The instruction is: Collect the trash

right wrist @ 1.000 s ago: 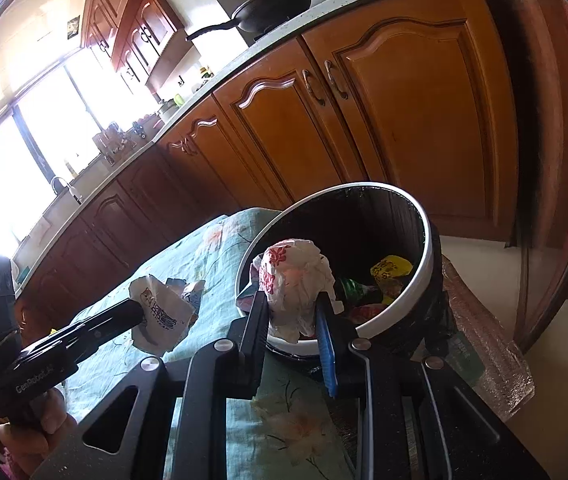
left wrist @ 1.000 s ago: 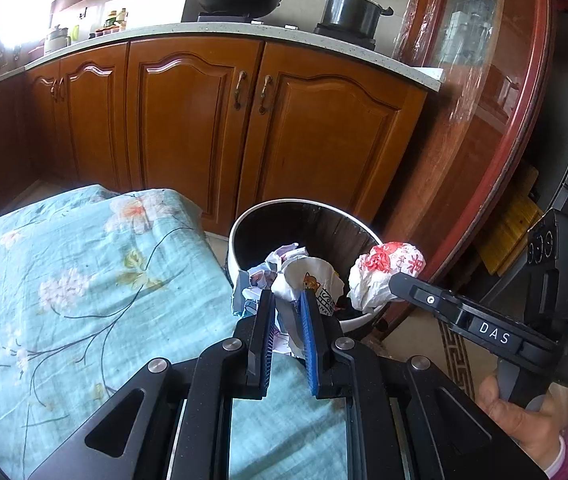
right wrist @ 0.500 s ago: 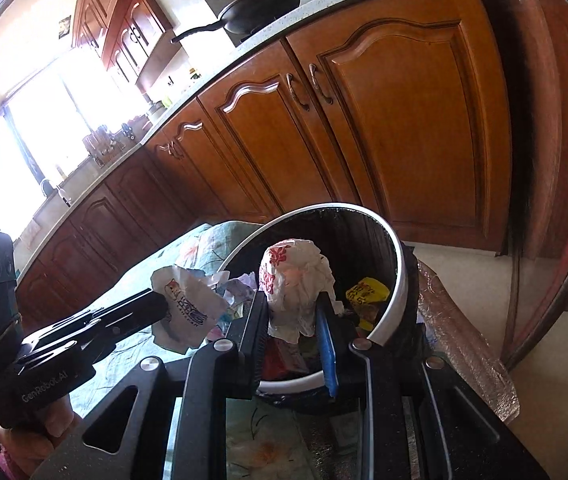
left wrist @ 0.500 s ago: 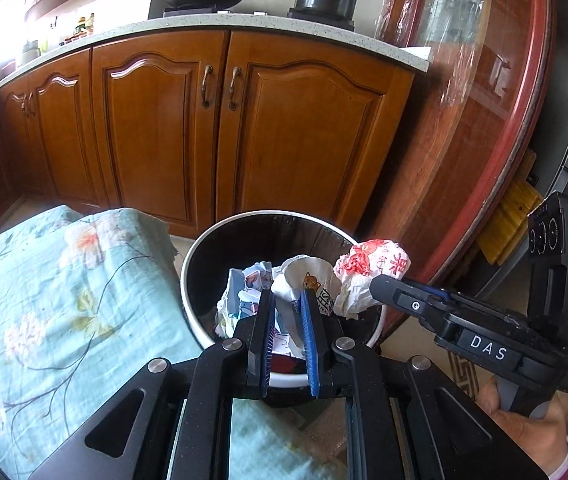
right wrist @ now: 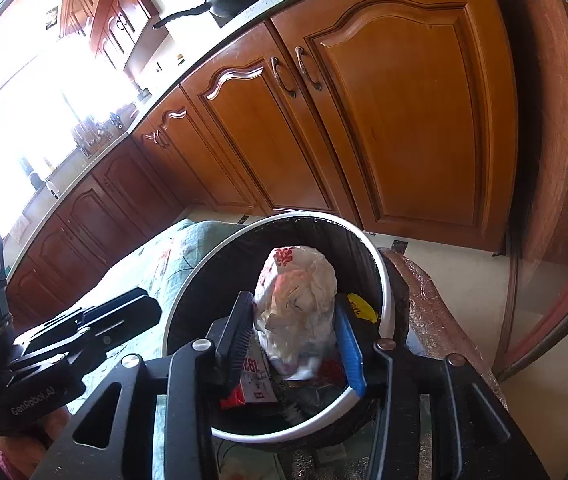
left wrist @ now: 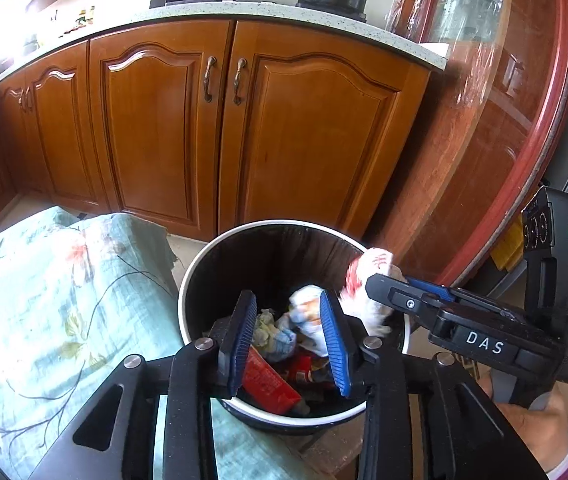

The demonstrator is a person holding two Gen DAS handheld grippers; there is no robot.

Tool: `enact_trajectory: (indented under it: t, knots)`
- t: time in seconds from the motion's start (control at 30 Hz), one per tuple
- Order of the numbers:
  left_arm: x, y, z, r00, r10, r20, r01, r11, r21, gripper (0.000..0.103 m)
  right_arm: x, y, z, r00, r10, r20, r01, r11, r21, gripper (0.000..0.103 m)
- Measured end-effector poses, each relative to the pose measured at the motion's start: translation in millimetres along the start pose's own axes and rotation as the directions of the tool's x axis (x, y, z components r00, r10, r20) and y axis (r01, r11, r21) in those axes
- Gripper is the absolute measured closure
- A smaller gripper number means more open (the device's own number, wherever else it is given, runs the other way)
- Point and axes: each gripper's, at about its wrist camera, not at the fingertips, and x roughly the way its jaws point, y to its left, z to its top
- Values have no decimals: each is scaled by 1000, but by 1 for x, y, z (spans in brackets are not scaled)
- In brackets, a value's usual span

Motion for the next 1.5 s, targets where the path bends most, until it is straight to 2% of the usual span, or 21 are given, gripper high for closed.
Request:
enact_trajectory:
  t: [0.17,0.3,0.63,0.83,1.0,1.17,1.5]
  knots:
    - [-4,7,-7,1000,6,-1,-6,999,-33,64,-1,0,-2,1000,13,3,-13,1000,2,50]
    - [-14,12,-16,1000,14,8,-13,998,-54,52,-5,3,-6,1000,17,9,-17,1000,-3,41]
    - [-49,30,-38,999,24,35,-20,993,-115,42,-24,16,-15,998,26,61,-27,1000,14,26]
    - [-74,45,-62,998,43,45,-35,986,-165,38,-39,31,-31,995,30,95,-31,999,15,17]
    - [-100,55,-86,995,78,57,-67,981,-184,34,-46,50,-50,994,36,107,-37,999,1,13]
    - [-131,61,-109,988,129,83,-112,976,-187,31,-52,75,-71,992,13,124,-8,999,-45,5]
    - [-182,56,-149,966,219,135,-196,966,-169,24,-61,122,-105,989,-10,150,34,987,-158,3]
